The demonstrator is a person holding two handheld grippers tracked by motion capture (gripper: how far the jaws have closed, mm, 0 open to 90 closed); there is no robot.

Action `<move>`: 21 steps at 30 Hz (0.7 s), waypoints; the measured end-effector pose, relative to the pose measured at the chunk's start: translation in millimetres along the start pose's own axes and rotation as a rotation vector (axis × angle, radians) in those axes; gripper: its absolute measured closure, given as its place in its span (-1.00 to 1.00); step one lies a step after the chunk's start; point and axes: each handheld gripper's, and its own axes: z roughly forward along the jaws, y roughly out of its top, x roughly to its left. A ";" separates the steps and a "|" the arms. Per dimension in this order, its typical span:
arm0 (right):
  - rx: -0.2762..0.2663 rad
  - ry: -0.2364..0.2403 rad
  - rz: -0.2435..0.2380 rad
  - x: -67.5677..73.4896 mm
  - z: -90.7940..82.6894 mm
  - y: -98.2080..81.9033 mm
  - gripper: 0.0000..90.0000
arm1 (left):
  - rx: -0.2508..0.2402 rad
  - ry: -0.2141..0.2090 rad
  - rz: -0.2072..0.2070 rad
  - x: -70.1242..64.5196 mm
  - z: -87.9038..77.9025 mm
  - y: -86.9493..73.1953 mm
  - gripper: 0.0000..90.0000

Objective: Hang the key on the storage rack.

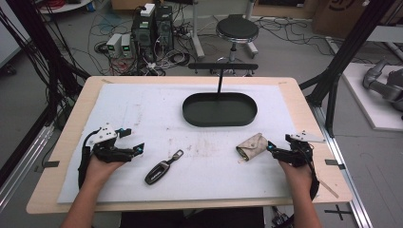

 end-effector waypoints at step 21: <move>0.005 0.000 -0.007 2.7 -0.6 -1.1 -0.56 | 0.055 -0.075 0.024 -23.8 15.7 8.9 -0.65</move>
